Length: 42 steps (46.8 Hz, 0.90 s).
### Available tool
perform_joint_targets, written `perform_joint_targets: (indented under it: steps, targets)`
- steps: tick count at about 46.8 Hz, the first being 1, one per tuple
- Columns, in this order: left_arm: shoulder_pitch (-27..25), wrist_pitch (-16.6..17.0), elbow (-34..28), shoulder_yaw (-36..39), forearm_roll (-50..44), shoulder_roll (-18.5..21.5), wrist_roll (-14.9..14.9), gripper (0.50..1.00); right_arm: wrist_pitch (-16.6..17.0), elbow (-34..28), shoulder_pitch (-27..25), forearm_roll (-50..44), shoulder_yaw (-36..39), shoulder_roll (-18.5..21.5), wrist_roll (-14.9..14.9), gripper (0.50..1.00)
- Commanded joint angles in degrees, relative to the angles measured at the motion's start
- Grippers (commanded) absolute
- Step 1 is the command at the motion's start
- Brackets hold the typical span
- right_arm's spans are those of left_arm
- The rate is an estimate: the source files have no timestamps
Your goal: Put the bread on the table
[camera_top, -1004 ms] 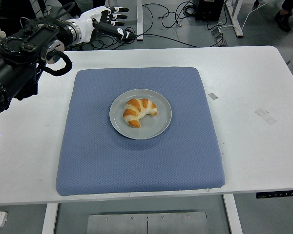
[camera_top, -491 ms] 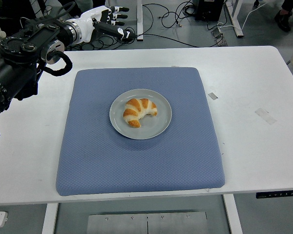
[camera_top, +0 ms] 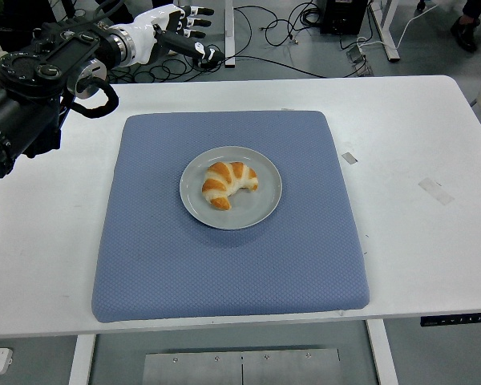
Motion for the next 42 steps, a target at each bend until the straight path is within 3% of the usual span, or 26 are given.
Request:
perform_joint_targets:
  steps: [1,9,42]
  targets:
    - [-0.62,-0.01,0.01,1.51,0.11,-0.09,0.14,0.965,-0.01,0.01,0.0,0.01,-0.01,0.0,-0.01,1.0]
    - [-1.76,-0.18,0.01,5.12,0.11,-0.18,0.23,0.963,-0.01,0.01,0.0,0.01,-0.01,0.0,-0.01,1.0]
    - [-1.76,-0.36,0.01,6.35,1.34,-0.53,-0.04,0.963,-0.01,0.01,0.0,0.01,-0.01,0.0,-0.01,1.0]
